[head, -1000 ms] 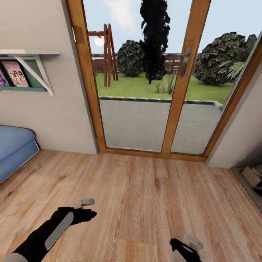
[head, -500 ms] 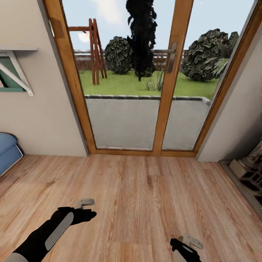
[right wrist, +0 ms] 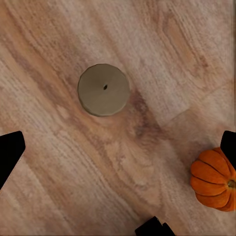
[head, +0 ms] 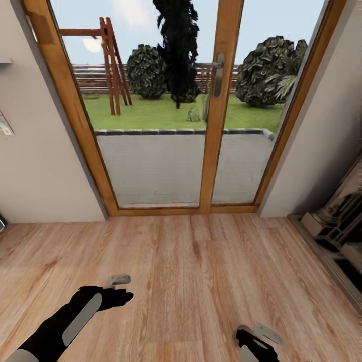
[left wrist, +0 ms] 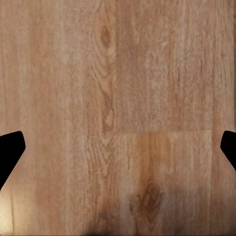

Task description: Place each of the two pumpkins and all three candles from the living room inside a cabinet in the living room (use any cabinet), then make sure every cabinet is closed, and position the cauldron so it is next to a table in the living room.

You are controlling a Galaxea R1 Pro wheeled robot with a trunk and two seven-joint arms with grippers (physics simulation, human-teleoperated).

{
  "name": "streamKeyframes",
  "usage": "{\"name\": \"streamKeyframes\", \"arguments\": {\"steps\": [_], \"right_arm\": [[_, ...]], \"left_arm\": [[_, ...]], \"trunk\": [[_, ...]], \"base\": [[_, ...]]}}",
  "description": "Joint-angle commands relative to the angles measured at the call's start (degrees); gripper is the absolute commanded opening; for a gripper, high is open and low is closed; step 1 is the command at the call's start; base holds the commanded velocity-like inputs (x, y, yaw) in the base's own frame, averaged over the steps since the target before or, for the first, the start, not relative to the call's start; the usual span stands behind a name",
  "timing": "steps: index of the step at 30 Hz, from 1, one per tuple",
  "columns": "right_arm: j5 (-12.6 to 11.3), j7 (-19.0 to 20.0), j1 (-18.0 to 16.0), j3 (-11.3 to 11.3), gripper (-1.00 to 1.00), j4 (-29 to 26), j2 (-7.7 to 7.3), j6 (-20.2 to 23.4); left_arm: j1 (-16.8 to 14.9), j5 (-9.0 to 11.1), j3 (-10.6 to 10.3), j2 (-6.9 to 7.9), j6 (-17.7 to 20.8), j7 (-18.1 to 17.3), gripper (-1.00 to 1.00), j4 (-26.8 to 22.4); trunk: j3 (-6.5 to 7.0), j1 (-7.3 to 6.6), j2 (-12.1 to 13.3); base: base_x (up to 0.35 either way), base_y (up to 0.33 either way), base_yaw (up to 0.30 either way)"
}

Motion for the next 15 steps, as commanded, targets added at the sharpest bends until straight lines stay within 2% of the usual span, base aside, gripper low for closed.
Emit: {"name": "streamKeyframes", "arguments": {"steps": [1,7,15], "right_arm": [[-0.50,-0.34,-0.05,0.45,1.00,-0.02,-0.03,-0.19],[-0.50,-0.34,-0.05,0.45,1.00,0.08,-0.10,-0.24],[-0.50,-0.34,-0.05,0.45,1.00,0.21,-0.48,-0.24]], "left_arm": [[-0.04,0.60,-0.18,0.07,0.07,0.55,1.00,-0.09],[-0.04,0.62,-0.18,0.07,0.07,0.55,1.00,-0.09],[-0.04,0.60,-0.18,0.08,0.07,0.55,1.00,-0.09]], "trunk": [[-0.13,0.00,-0.02],[-0.59,0.00,-0.02],[-1.21,0.00,-0.02]], "base": [[0.054,0.000,-0.178],[0.009,0.000,-0.176],[-0.058,0.018,-0.173]]}}
